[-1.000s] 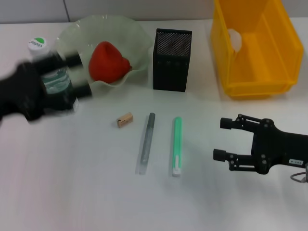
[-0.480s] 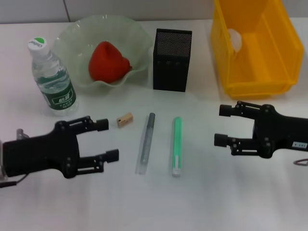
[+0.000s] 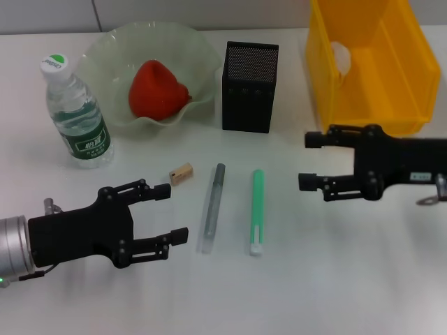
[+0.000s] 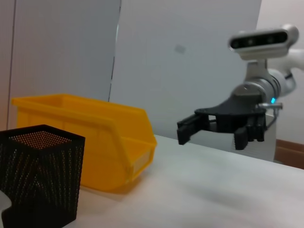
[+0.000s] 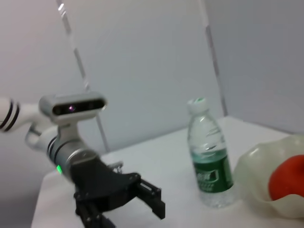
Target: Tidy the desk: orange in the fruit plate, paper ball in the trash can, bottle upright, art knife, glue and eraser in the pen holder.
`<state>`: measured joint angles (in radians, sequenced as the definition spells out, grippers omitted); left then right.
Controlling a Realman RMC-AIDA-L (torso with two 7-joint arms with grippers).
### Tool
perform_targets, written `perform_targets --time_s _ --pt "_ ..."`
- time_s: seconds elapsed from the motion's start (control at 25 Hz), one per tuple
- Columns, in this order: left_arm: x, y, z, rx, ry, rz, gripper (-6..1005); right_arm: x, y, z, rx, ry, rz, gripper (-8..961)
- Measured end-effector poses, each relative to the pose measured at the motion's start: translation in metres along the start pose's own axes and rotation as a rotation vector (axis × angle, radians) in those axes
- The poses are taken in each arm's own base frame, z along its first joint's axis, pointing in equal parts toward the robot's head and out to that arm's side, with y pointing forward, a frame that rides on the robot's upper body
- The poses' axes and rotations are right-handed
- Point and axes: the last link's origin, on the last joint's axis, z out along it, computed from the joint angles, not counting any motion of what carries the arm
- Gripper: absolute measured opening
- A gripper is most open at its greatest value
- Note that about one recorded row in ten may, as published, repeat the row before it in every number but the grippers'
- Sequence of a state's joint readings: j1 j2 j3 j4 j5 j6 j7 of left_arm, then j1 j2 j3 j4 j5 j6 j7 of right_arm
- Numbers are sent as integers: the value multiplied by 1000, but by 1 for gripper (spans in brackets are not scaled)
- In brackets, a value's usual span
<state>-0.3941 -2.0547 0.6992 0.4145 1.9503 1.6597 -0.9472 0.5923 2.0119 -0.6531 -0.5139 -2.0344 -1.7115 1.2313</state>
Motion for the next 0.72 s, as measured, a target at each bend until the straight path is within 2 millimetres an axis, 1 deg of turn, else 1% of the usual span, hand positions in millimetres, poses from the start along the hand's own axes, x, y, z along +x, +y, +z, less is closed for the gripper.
perform_targets --time_s 0.04,0.08,0.12,0.2,0.24,0.36,0.4,0.44,0.52,0.6,0.72 --pt "0 0 0 0 0 0 796 0 0 0 0 0 0 822" --pt "0 0 0 0 -1 2 796 -7 -3 3 -20 30 -17 822" --pt "-1 0 1 3 1 16 796 -7 -3 3 -20 30 -17 822" --pt "-2 1 0 11 6 43 796 -35 -13 19 -114 174 -104 822" --pt "-2 1 0 11 6 43 796 -35 -13 19 -114 174 -104 822" --pt "-1 1 -1 28 26 53 796 -59 -19 33 -167 269 -168 821" --pt "0 1 -1 29 29 53 796 -73 -21 45 -208 348 -233 821" --pt "1 0 0 30 30 54 796 -73 -21 45 -208 348 -233 821" --pt "2 -1 0 29 32 51 796 -85 -22 58 -243 424 -304 821" --pt "4 -2 0 35 46 51 796 -97 -22 72 -289 501 -390 821" --pt "6 -4 -1 45 56 52 796 -110 -17 96 -381 619 -532 820"
